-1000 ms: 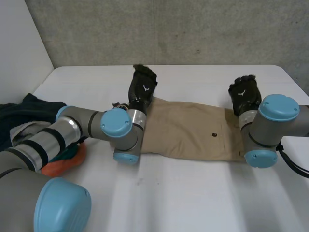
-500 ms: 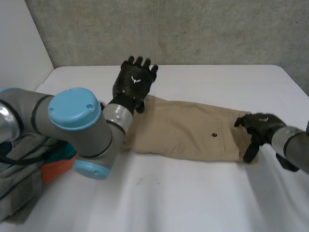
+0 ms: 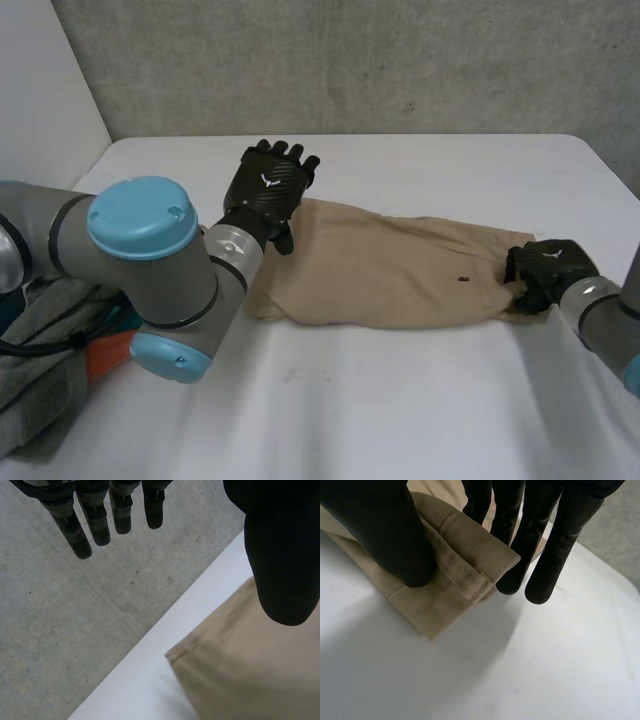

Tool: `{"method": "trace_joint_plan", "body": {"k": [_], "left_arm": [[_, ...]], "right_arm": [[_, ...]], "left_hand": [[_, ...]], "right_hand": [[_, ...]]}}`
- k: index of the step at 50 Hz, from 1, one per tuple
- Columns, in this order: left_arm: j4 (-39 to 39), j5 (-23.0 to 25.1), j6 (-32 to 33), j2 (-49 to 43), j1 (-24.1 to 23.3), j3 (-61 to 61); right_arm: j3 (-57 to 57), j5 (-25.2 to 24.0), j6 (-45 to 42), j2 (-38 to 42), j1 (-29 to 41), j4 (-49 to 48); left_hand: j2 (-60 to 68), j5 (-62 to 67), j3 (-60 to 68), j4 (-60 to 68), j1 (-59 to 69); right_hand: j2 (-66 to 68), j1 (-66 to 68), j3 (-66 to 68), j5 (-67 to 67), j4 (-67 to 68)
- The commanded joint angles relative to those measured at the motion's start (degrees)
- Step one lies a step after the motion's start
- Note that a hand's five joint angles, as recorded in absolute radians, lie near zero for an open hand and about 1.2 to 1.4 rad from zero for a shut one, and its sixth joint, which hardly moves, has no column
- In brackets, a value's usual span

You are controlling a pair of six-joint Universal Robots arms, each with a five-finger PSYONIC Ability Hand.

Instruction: Fold the laundry.

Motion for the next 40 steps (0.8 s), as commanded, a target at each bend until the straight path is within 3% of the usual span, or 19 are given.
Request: {"method": "trace_joint_plan", "body": {"k": [1,5,8,11,18,21,27,28,31,32,35,36,40], "left_arm": [[-0.31,0.28,-0.06,3.76,0.13,-2.6],[-0.4,0.54,-0.06,5.0,0.13,-4.0],[-0.57,0.54,-0.24,5.61,0.21,-4.71],[-0.58,0.54,-1.38,6.75,0.57,-5.24],[-0.66,0.36,-5.42,9.48,3.99,-5.85],[-0.66,0.36,-5.95,11.06,5.66,-6.46],[-0.58,0.1,-5.86,11.94,8.65,-7.43],[-0.58,0.01,-5.86,11.94,8.91,-7.43],[-0.58,0.01,-5.86,11.94,10.06,-7.35],[-0.49,-0.08,-5.86,11.94,10.23,-7.17],[-0.4,0.01,-5.86,11.85,10.58,-6.21],[-0.31,0.1,-5.78,11.77,10.5,-5.33],[-0.31,0.27,-5.86,11.06,9.53,-1.82]], "right_arm": [[0.53,-0.04,-16.69,-4.78,-5.45,5.23],[-1.23,-0.39,-29.52,-5.14,-5.81,5.86],[-4.74,-0.92,-36.64,-6.71,1.36,4.63],[-6.77,-1.88,-38.51,-6.81,7.27,3.4],[-10.81,-12.16,-39.48,-2.6,19.49,-4.94],[-13.18,-16.56,-40.0,3.11,25.46,-8.99],[-18.89,-19.2,-39.92,12.96,31.72,-10.4],[-19.94,-19.29,-38.96,13.84,32.68,-10.4],[-20.39,-19.03,-37.02,13.85,33.39,-10.93],[-20.66,-18.5,-33.71,13.67,33.57,-11.37],[-20.57,-17.45,-25.71,12.54,32.95,-12.16],[-20.4,-15.44,-17.33,10.27,32.69,-12.42],[-19.26,-6.83,0.22,1.73,31.38,-10.76]], "left_hand": [[-1.42,-1.84,-1.78,-1.28,-0.86],[-1.43,-1.84,-1.78,-1.28,-0.86],[-1.43,-1.84,-1.78,-1.28,-0.86],[-1.43,-1.84,-1.78,-1.28,-0.86],[-1.43,-1.84,-1.78,-1.28,-0.86],[-1.43,-1.84,-1.78,-1.28,-0.86],[-1.43,-1.84,-1.78,-1.28,-0.86],[-1.43,-1.84,-1.78,-1.28,-0.86],[-1.43,-1.84,-1.78,-1.28,-0.86],[-1.43,-1.84,-1.78,-1.28,-0.86],[-1.43,-1.84,-1.78,-1.28,-0.86],[-1.43,-1.84,-1.78,-1.28,-0.86],[-1.43,-1.84,-1.78,-1.28,-0.86]], "right_hand": [[14.33,39.08,12.77,16.22,11.9],[14.33,39.08,12.77,16.22,11.9],[14.33,39.08,12.77,16.22,11.9],[14.33,39.08,12.77,16.22,11.9],[14.33,39.08,12.77,16.22,11.9],[14.33,39.08,12.77,16.22,11.9],[14.33,39.08,12.77,16.22,11.9],[14.22,38.97,12.66,16.11,11.79],[-12.79,11.95,-14.36,-10.91,-15.22],[-27.68,-2.93,-29.24,-25.8,-30.11],[-49.97,-25.22,-51.54,-48.09,-52.4],[-55.67,-30.92,-57.23,-53.78,-58.1],[-55.67,-30.92,-57.23,-53.78,-58.1]]}}
